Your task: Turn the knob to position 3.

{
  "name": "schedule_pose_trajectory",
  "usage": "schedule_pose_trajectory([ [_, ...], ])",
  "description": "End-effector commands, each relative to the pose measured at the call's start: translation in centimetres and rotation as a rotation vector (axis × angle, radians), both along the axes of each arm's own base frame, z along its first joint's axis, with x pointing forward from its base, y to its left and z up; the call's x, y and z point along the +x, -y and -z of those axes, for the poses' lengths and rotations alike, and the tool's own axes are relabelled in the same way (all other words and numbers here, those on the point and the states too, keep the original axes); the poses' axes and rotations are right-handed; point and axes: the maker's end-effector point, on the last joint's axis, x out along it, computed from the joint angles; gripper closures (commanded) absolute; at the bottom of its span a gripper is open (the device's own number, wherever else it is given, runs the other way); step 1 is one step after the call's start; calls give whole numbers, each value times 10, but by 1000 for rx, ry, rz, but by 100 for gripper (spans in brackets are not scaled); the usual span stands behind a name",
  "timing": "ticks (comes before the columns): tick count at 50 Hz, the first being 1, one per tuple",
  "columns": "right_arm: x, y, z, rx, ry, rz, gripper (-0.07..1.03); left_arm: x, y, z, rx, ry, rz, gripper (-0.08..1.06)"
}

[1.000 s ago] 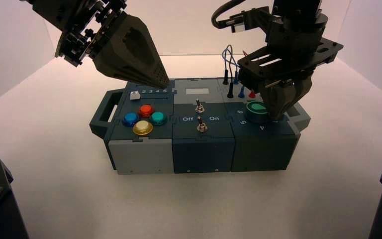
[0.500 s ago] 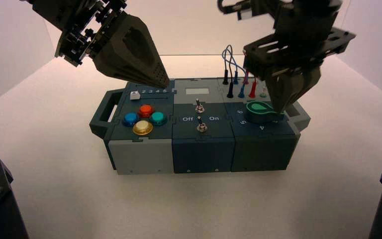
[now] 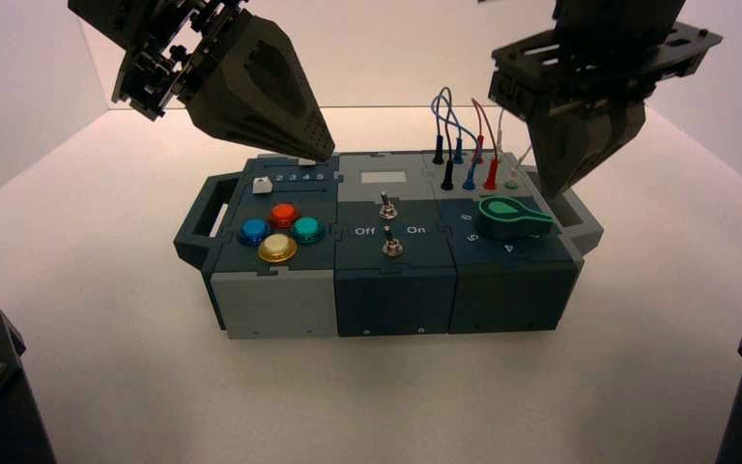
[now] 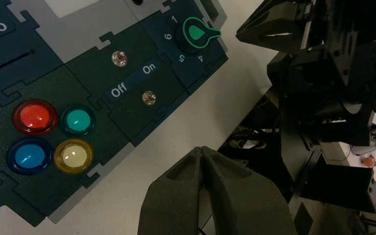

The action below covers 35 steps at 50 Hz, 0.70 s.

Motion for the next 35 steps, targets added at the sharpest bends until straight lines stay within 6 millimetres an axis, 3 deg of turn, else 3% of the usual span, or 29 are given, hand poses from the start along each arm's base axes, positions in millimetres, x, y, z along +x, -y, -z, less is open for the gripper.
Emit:
schedule_pose_trajectory([
  [1, 3, -2, -12, 35, 35, 3, 98, 5, 6, -11, -24, 26, 4, 101],
  [35, 2, 12, -34, 101, 122, 16, 98, 16, 5, -27, -70, 114, -44, 101],
])
